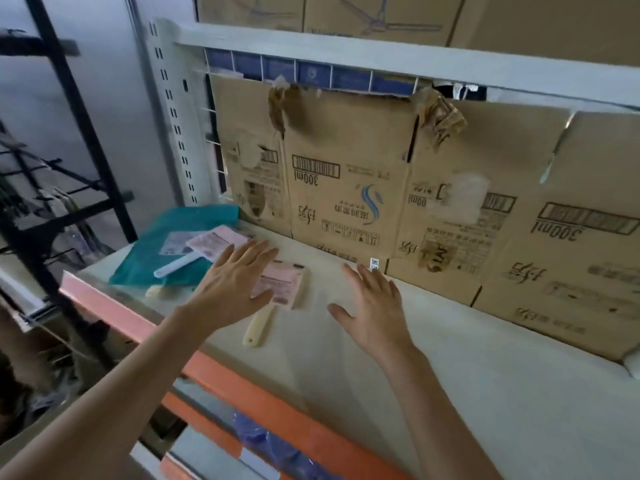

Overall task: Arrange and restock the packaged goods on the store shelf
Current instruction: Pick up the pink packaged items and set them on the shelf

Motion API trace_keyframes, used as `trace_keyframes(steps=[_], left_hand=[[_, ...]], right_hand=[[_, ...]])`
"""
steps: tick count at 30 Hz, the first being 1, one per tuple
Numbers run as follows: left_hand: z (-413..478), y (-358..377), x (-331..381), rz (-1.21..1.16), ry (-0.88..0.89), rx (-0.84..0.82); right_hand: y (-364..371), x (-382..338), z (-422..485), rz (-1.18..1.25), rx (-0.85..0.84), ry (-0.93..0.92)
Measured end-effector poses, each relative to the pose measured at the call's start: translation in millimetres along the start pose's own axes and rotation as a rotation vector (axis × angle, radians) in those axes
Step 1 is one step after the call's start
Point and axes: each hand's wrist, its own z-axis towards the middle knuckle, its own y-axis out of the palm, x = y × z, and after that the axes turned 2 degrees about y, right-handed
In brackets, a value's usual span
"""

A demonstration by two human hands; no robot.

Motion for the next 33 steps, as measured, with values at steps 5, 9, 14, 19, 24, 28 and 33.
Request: trace_keyframes(steps=[5,9,14,19,24,28,33], left_hand=[[9.4,-0.2,-72.0,-0.059,0.122,-0.018],[6.8,5.2,-117.4,-0.025,0.215,-0.046],[16.3,16.3,-143.1,-0.051,0.163,-0.143],[33.2,28.2,-155.5,-0.106,0.008,-0.197],[46.9,34.5,-159.9,-0.136,-0.054,-0.223],[56.2,33.8,-163.3,-0.142,-0.114,-0.275],[58.2,35.0,-164.0,-0.158,-0.113,-0.296]], right_hand=[[27.7,-55.6,20.4,0.008,-0.018,0.163],[48.7,-100.3,28.3,0.006,-0.034,0.214],[65.0,-126.6,32.1,-0.029,-0.09,0.279],[73.9,-138.6,57.1,-0.066,-0.105,0.439],[88.9,-149.3,81.5,-0.088,-0.183,0.554],[89.0,-146.8,89.3,-0.094,-0.213,0.591],[87.3,-144.5,90.5,-0.05,-0.164,0.566]])
